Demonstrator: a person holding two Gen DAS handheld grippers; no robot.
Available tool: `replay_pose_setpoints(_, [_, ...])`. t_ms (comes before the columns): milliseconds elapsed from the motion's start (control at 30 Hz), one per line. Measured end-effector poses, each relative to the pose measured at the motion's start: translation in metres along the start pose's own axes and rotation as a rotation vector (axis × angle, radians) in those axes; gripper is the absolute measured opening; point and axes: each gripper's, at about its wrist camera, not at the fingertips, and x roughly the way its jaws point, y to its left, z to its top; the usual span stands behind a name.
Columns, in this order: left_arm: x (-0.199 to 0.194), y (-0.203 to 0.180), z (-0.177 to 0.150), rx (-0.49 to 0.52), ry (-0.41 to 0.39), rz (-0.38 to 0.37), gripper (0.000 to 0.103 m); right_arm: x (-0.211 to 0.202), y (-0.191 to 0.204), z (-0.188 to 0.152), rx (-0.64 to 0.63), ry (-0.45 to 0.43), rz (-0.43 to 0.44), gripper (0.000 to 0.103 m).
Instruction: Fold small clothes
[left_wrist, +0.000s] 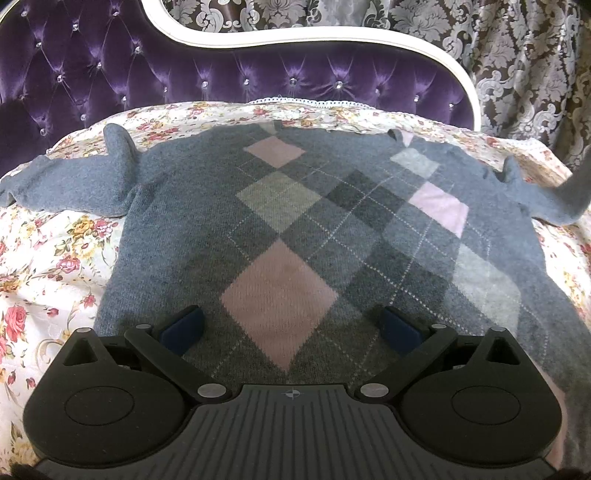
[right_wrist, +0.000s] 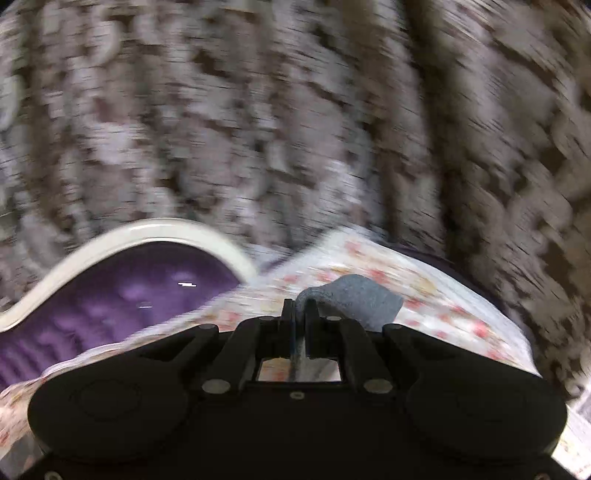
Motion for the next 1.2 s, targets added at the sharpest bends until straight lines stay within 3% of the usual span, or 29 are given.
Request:
replay_pose_setpoints(167, [-0.001,0.002,-0.002,-0.004,-0.007,-0.004,0.103,-0.028,0.107,0.0,-0.154,-0.02,0.206,0.011])
replay_pose_setpoints(300, [-0.001,0.003,-0.002,-0.007,-0.009,-0.009,0.103,-0.046,0.196,-0.027,-0.272,0.014,0.383,0.011])
replay_pose_setpoints(467, [-0.001,0.003,-0.002,-0.009,-0.011,-0.012,0.103,-0.038,0.292,-0.092,-0.392,0.132,0.566,0.011])
replay_pose_setpoints(667, [-0.001,0.003,-0.003,-0.009,-0.011,-0.011,0.103,-0.015,0.362,-0.189,-0.547,0.311,0.683,0.013])
replay_pose_setpoints(767, [-0.001,0.003,-0.003,-0.007,-0.011,-0.01,0.103,-0.011,0.369,-0.215,-0.561,0.36,0.741,0.021])
replay_pose_setpoints(833, [-0.001,0.003,-0.003,-0.006,-0.011,-0.012,0.103,-0.014,0.361,-0.216,-0.551,0.355,0.761,0.052])
replay_pose_setpoints(867, [-0.001,0.003,-0.003,-0.005,-0.01,-0.014,0.103,-0.018,0.355,-0.214,-0.543,0.34,0.764,0.056])
replay_pose_setpoints(1000, [-0.001,0.004,-0.001,0.003,-0.001,-0.019,0.103,-0.029,0.318,-0.194,-0.483,0.276,0.723,0.058])
replay_pose_setpoints(1200, [-0.018,0.018,0.01,-0.03,-0.018,-0.045,0.102,-0.031,0.226,-0.178,-0.355,0.219,0.566,0.058])
